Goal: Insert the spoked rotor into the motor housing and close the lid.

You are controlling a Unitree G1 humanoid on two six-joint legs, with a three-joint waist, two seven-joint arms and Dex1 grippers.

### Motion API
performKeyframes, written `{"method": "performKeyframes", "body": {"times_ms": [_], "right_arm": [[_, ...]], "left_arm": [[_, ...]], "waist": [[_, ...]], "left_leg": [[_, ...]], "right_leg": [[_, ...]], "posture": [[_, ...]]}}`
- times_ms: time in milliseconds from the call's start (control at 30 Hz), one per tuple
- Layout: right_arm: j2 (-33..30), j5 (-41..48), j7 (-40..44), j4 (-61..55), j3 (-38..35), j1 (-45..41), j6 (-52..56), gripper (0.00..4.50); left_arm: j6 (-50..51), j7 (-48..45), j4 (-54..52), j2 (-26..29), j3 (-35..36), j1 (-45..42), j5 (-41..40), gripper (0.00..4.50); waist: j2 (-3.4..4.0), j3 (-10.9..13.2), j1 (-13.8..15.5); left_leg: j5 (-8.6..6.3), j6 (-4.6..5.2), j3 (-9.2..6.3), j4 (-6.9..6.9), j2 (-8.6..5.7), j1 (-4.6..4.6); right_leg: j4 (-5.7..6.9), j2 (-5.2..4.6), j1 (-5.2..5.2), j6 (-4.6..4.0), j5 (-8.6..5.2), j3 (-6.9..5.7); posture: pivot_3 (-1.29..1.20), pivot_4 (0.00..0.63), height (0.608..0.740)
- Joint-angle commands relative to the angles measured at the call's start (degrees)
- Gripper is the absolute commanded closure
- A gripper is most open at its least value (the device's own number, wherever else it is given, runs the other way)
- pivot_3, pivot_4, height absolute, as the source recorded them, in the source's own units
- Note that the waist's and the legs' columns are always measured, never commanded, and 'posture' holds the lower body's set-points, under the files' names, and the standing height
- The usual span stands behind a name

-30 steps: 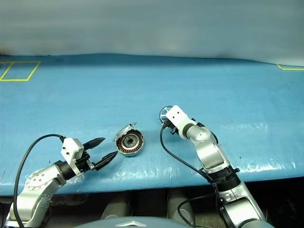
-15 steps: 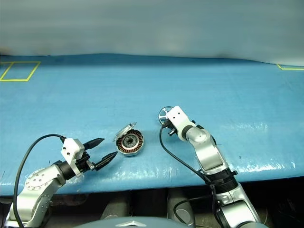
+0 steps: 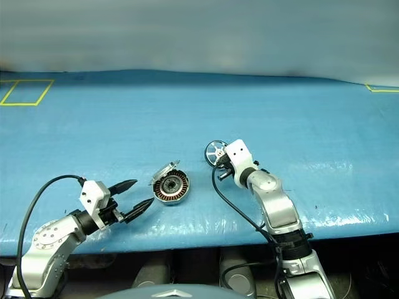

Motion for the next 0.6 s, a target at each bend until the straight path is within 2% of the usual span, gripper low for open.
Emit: {"method": "performKeyframes", "body": {"times_ms": [33,367,600], "right_arm": [[-1.4,6.2,4.7,-6.7,-2.1,1.1,-0.2,4.47],[-11.5,8.2,13.2,-12.2,4.9,5.1,-2.0,4.47],[-11.2,8.2,14.1,-12.8,8.5,3.0,-3.8,4.47]], "left_arm": [[-1.5,-0.9,-0.2,-0.1,0.6,-0.4,-0.9,0.09],[-1.4,-1.9,0.4,-0.1,0.5,-0.9,-1.0,0.09],[-1.3,-1.8,0.3,-0.1,0.6,-0.7,-0.8,0.09]], "waist": [[0.0,0.0,-0.1],[0.0,0.0,-0.1],[-0.03,0.0,0.0]], "left_leg": [[0.0,0.0,0.0,0.0,0.0,0.0],[0.0,0.0,0.02,0.01,0.0,0.01],[0.0,-0.01,0.03,0.02,0.0,0.0]], "right_leg": [[0.0,0.0,0.0,0.0,0.0,0.0],[-0.01,-0.01,-0.01,0.0,-0.01,0.0],[-0.01,-0.01,-0.02,0.01,-0.01,-0.01]], "posture": [[0.0,0.15,0.74],[0.0,0.15,0.74],[0.0,0.15,0.74]]}}
